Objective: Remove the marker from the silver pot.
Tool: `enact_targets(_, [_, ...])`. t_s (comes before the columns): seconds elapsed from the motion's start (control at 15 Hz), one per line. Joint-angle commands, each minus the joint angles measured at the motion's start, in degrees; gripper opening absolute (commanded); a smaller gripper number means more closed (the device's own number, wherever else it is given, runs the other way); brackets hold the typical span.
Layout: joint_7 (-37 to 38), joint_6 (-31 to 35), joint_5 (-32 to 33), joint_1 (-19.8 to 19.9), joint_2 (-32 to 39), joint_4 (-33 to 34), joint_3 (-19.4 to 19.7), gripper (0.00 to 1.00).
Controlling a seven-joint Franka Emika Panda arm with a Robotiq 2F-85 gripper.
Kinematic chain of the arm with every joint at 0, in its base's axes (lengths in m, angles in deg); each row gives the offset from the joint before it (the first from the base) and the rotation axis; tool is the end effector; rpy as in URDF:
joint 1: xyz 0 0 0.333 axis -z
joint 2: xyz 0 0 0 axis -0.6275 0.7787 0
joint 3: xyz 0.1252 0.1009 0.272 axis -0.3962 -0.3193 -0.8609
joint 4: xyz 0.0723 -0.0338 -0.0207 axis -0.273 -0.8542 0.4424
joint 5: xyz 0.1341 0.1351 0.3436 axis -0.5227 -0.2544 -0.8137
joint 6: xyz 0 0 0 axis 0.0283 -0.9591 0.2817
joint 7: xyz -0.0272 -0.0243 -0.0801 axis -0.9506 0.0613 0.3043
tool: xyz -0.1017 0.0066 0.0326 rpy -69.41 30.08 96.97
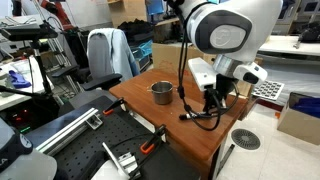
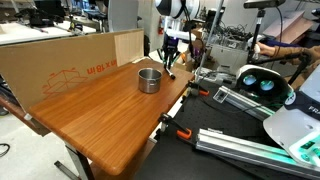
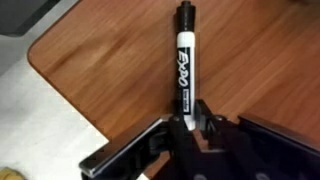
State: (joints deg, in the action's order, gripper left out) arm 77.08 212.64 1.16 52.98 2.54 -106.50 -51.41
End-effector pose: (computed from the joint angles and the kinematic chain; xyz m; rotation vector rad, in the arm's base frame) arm 0.5341 -0.2251 0.1505 -2.8043 0.9975 0.2481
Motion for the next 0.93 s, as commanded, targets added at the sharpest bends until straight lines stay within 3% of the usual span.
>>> enact_targets(0.0, [0.9, -1.2, 2.0, 0.1, 2.5, 2.6, -0.2, 0.39])
enact_targets(0.53, [0.0, -0.8, 2.0, 0.0, 2.7, 3.5, -1.6, 0.96])
enact_targets(0.87, [-0.2, -0.6, 1.6, 0.1, 2.0, 3.8, -2.1, 1.0])
